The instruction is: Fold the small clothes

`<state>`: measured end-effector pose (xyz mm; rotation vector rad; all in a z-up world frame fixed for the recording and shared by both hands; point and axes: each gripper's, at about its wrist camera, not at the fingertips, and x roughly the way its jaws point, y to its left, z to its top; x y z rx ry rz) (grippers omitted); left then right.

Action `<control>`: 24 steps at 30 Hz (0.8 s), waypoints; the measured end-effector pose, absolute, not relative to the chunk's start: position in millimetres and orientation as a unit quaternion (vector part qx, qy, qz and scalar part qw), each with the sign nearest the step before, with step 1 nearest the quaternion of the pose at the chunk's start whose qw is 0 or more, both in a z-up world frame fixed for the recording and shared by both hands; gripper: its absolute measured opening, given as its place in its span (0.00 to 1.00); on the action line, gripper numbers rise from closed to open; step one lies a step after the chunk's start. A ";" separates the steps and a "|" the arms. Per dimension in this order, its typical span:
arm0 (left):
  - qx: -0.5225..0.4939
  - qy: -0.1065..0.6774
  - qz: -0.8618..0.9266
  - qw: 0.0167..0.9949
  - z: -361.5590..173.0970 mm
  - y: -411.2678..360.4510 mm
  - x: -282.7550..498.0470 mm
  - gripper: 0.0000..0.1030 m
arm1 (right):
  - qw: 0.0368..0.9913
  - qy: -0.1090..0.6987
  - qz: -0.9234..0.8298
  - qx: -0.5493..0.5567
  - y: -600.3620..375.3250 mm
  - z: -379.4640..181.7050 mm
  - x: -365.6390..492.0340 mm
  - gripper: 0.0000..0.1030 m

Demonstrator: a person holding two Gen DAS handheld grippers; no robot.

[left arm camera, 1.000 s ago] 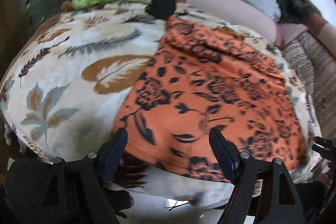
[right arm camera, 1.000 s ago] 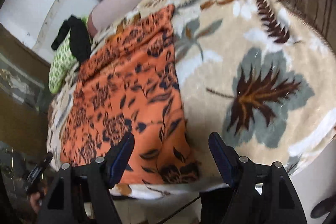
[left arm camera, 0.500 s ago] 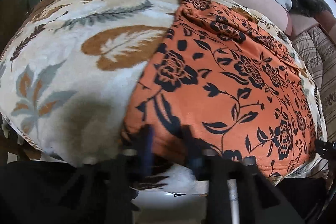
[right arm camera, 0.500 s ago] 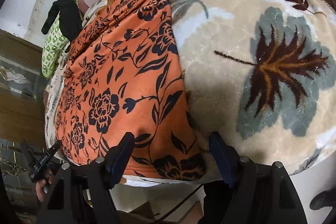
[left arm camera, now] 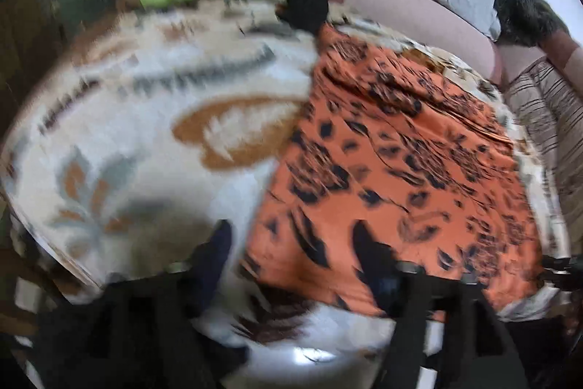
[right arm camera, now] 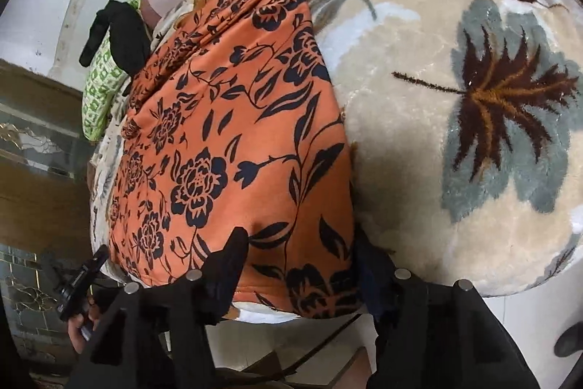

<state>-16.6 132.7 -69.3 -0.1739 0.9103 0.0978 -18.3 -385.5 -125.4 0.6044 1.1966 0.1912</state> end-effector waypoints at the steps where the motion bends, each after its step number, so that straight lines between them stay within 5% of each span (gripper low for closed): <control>1: -0.074 0.443 0.058 0.892 -73.6 135.4 -11.6 0.70 | 0.778 0.554 0.089 0.282 -385.9 -125.5 -18.2 0.58; 5: -0.107 0.523 0.058 0.843 -113.6 149.3 10.3 0.64 | 0.780 0.555 0.089 0.276 -383.3 -124.6 -16.8 0.58; 6: -0.095 0.516 0.058 0.849 -110.4 146.1 9.0 0.49 | 0.780 0.555 0.090 0.273 -383.4 -124.5 -17.9 0.58; 7: -0.083 0.518 0.049 0.850 -107.2 142.2 8.5 0.21 | 0.781 0.555 0.091 0.271 -382.7 -124.2 -18.4 0.59; 8: -0.087 0.521 0.032 0.849 -104.2 140.2 8.3 0.13 | 0.781 0.556 0.093 0.270 -382.1 -124.3 -19.0 0.58; 10: -0.105 0.525 0.014 0.845 -100.7 140.7 8.4 0.10 | 0.777 0.562 0.096 0.268 -378.6 -125.7 -20.1 0.49; 11: -0.122 0.524 0.005 0.843 -98.8 142.7 7.3 0.10 | 0.770 0.570 0.099 0.268 -376.0 -128.2 -20.1 0.27; 12: -0.141 0.521 -0.002 0.842 -95.5 145.8 5.8 0.10 | 0.765 0.573 0.104 0.274 -375.6 -130.7 -21.3 0.17; 18: -0.191 0.452 -0.038 0.870 -36.7 152.3 -20.0 0.10 | 0.786 0.506 0.117 0.335 -393.1 -102.3 -42.9 0.13; 24: -0.183 0.532 -0.011 0.827 -99.6 153.6 -1.3 0.11 | 0.776 0.508 0.098 0.361 -408.4 -111.1 -36.3 0.17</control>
